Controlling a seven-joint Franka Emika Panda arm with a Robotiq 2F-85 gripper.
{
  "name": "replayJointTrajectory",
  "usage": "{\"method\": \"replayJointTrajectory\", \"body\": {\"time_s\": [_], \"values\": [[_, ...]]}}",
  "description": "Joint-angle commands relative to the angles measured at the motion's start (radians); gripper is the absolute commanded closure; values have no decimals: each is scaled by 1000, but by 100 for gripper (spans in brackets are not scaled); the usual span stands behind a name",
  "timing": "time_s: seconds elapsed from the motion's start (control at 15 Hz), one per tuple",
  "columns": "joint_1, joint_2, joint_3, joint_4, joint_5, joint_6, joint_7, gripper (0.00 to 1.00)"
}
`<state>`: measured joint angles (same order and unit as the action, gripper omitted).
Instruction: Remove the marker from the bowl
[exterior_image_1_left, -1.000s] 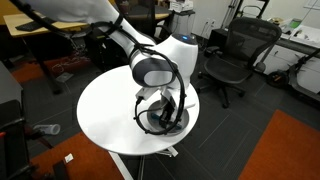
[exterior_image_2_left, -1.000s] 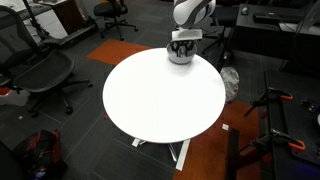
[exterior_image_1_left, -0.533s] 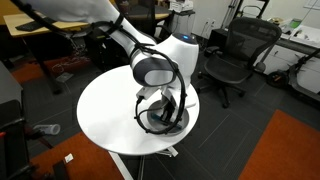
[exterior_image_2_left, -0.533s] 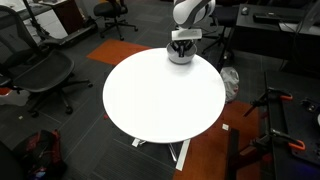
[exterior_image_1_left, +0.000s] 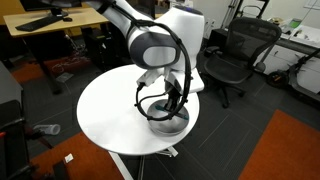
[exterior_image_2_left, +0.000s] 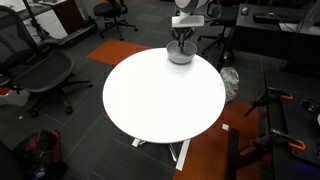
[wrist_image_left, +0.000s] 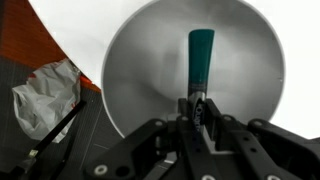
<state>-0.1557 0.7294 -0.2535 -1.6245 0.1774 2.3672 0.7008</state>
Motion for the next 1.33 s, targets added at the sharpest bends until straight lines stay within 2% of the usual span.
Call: {"method": "replayJointTrajectory", "body": {"time_s": [0.0,0.27,0.53,0.87,1.27], "values": [[44,-169,-14,-139,-21,-26,18,95],[93,-291,13,-227,-37,-20,15,95],[132,-312,70,-206,-18,4,10,95],[154,-239,153,-96,-2,43,-36,95],[159,-81,213,36,19,33,-85,95]]}}
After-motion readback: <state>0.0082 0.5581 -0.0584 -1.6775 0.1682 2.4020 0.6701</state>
